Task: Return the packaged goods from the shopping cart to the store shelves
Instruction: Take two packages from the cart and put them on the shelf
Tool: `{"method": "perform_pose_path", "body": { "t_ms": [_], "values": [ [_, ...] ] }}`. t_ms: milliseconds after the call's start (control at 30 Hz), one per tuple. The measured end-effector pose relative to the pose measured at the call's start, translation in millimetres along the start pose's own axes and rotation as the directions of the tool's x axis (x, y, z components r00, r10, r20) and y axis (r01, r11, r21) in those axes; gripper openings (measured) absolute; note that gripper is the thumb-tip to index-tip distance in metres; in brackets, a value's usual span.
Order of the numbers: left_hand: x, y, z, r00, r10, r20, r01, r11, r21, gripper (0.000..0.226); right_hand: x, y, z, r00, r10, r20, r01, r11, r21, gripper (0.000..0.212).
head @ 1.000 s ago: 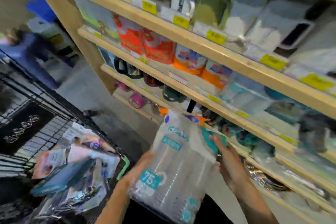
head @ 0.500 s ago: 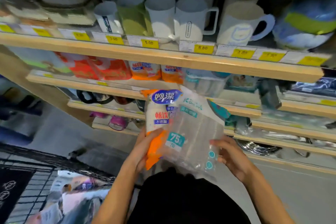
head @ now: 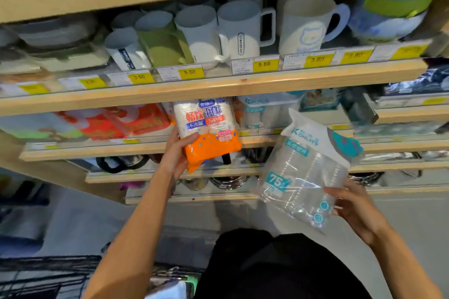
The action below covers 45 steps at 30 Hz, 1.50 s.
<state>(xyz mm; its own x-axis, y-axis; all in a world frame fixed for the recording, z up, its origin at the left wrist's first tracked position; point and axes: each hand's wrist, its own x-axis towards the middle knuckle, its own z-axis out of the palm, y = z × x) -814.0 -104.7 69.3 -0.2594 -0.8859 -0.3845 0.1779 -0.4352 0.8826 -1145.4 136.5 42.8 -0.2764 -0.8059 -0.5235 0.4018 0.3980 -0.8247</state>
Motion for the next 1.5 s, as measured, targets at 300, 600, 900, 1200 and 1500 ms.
{"method": "perform_pose_path", "body": {
  "t_ms": [300,600,900,1200,1500],
  "values": [
    [81,9,6,0.999,-0.045,0.009,0.043,0.991,0.129,0.067,2,22,-2,0.994,0.027,-0.109,-0.022,0.999,0.042,0.04],
    [95,-8,11,0.932,0.346,-0.11,-0.184,0.711,0.679,0.052,-1,21,-12,0.977,-0.029,-0.21,0.039,0.998,0.041,0.059],
    [40,-59,76,0.8,0.587,-0.123,-0.436,0.709,0.554,0.02,43,-43,-52,0.876,-0.346,-0.336,0.255,0.924,-0.285,0.042],
    [25,-97,225,0.935,-0.137,0.327,-0.144,0.697,0.702,0.042,93,-122,-72,0.897,-0.392,-0.204,0.283,0.865,-0.415,0.033],
    [34,-89,272,0.986,-0.058,0.155,-0.038,0.83,0.556,0.047,159,-131,-75,0.904,-0.393,-0.168,0.264,0.822,-0.504,0.051]
  ]
}}
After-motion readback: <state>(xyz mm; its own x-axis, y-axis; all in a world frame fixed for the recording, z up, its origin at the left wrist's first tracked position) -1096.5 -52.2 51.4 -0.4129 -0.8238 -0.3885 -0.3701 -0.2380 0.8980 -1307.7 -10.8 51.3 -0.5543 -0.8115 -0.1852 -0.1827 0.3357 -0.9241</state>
